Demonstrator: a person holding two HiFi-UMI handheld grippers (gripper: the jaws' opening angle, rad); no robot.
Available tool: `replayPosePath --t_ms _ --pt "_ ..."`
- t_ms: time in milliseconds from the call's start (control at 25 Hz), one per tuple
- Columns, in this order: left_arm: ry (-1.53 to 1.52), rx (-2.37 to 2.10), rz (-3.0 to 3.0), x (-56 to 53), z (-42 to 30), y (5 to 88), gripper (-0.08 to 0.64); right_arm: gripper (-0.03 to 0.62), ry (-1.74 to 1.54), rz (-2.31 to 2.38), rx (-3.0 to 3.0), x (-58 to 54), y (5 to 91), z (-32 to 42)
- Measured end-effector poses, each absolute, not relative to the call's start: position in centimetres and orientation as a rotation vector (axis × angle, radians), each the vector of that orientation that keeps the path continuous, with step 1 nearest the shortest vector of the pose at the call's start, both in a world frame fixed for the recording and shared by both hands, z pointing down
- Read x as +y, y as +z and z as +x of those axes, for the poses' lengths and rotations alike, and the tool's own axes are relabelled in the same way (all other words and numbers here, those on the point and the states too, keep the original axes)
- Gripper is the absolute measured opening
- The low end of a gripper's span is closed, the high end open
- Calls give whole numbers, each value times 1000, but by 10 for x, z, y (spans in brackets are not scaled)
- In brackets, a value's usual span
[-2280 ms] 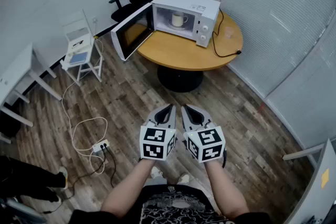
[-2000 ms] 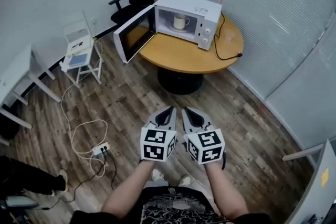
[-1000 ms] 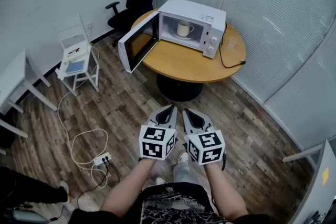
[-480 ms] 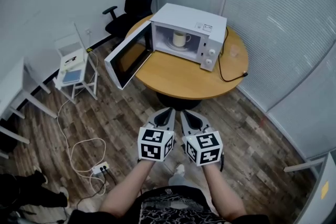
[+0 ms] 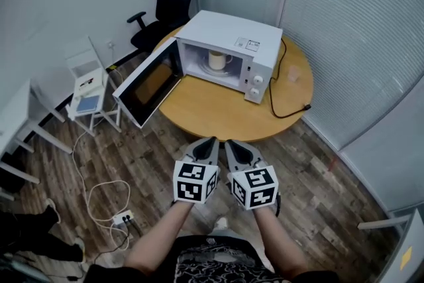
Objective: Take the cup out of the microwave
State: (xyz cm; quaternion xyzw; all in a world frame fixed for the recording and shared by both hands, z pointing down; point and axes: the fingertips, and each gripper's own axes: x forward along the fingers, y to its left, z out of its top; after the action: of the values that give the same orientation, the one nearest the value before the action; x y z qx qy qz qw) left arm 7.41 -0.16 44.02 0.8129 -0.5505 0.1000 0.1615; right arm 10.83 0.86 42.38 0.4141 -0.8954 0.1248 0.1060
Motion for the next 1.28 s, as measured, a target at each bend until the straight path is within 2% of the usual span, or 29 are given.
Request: replayPosePath --t_ms 600,1280 --pt "300 -1591 2310 -58 88 446 9 15 374 1224 -2640 -47 429 127" --pt "267 -1438 2372 -204 30 467 9 15 383 1353 -2517 -188 441 66"
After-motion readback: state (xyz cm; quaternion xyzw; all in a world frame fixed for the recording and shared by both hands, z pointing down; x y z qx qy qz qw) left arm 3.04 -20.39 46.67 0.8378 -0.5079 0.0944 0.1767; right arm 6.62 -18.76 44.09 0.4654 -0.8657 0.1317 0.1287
